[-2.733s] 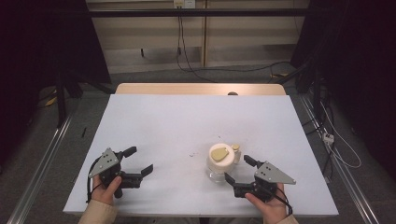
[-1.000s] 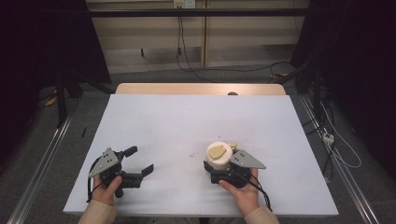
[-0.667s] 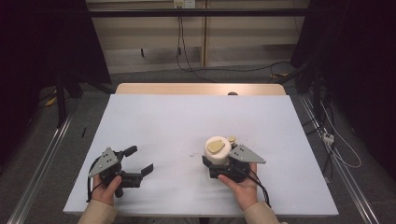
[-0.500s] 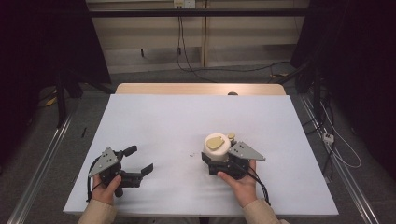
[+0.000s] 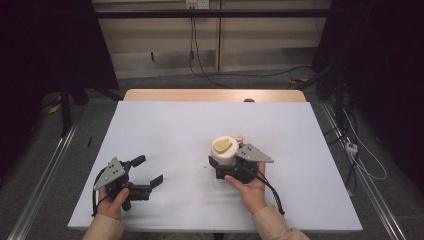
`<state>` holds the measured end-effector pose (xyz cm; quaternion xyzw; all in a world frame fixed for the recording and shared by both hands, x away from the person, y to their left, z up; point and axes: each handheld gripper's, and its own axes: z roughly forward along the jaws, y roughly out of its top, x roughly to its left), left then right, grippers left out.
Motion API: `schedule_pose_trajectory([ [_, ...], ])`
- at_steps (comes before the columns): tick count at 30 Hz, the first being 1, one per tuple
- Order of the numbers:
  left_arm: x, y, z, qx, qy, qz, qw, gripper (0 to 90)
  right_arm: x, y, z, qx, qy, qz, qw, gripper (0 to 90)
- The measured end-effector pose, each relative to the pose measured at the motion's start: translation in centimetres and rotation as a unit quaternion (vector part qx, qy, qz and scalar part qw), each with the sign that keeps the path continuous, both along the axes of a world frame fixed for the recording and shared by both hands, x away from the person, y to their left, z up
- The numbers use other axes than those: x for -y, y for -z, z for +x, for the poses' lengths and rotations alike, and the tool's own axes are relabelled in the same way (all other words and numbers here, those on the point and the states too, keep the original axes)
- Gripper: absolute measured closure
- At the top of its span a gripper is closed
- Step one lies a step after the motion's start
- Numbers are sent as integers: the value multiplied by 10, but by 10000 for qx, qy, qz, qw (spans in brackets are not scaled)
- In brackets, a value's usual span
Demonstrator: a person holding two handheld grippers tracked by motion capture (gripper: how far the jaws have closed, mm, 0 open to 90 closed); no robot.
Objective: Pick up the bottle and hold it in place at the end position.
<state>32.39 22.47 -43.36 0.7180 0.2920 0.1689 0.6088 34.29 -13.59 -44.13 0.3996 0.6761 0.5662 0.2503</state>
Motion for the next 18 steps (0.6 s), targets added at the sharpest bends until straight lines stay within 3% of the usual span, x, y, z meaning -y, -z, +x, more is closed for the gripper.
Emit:
schedule_pose_trajectory([
  [18,1,0,0,6,48,-34,10000,40,-3,-5,23,30,101,24,9999,62],
])
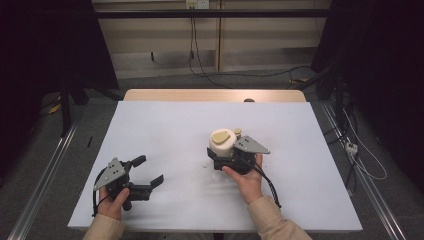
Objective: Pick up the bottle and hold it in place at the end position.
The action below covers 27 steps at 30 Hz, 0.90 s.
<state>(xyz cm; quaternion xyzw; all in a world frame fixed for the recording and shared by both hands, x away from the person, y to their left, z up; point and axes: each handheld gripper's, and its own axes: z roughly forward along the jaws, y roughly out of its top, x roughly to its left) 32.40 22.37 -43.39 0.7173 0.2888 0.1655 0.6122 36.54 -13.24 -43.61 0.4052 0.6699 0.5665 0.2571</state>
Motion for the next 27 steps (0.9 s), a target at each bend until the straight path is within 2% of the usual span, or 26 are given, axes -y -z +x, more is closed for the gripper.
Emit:
schedule_pose_trajectory([
  [9,0,0,0,-5,15,-20,10000,39,-12,-6,12,54,-33,-34,10000,62],
  [13,0,0,0,5,21,-45,10000,40,-16,-5,18,-12,-4,-20,10000,62],
  [27,-1,0,0,-6,15,-69,10000,39,-15,-5,33,-58,169,38,9998,63],
])
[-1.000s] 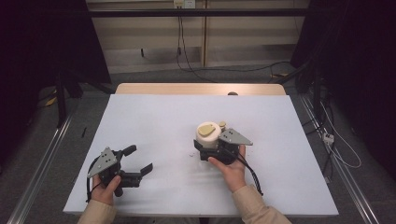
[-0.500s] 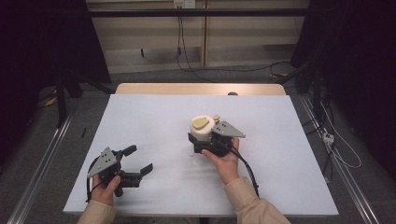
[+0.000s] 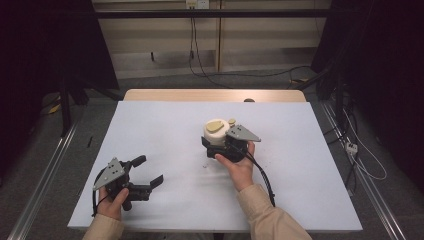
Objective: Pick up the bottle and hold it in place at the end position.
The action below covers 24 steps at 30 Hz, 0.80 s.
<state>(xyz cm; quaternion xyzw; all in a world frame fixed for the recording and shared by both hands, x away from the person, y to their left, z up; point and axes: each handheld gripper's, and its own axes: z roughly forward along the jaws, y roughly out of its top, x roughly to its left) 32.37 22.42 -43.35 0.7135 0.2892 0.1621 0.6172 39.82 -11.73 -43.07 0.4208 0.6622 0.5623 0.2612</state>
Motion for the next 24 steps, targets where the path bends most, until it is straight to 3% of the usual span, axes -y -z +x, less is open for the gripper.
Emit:
schedule_pose_trajectory([
  [24,-1,0,0,-10,8,-12,10000,39,-3,3,15,-34,134,32,9999,63],
])
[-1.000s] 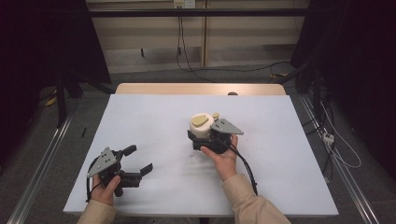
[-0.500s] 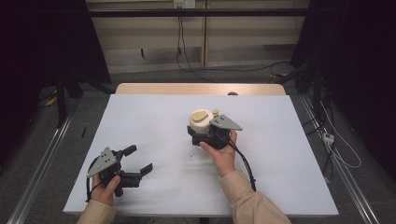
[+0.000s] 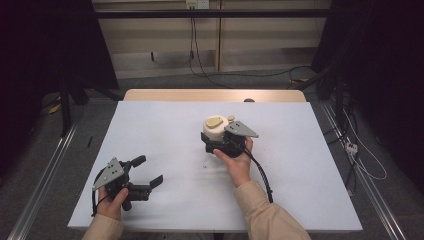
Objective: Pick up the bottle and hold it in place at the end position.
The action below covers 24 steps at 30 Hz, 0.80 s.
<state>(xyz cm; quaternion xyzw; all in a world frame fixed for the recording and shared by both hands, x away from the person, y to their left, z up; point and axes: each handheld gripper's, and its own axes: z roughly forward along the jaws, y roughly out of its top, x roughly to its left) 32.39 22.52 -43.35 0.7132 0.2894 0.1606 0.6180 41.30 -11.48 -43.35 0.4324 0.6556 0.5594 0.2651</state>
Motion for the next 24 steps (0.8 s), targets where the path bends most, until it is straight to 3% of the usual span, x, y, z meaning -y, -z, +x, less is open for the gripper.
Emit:
schedule_pose_trajectory([
  [24,0,1,1,-19,27,-27,10000,39,7,3,8,-57,167,34,9998,63],
])
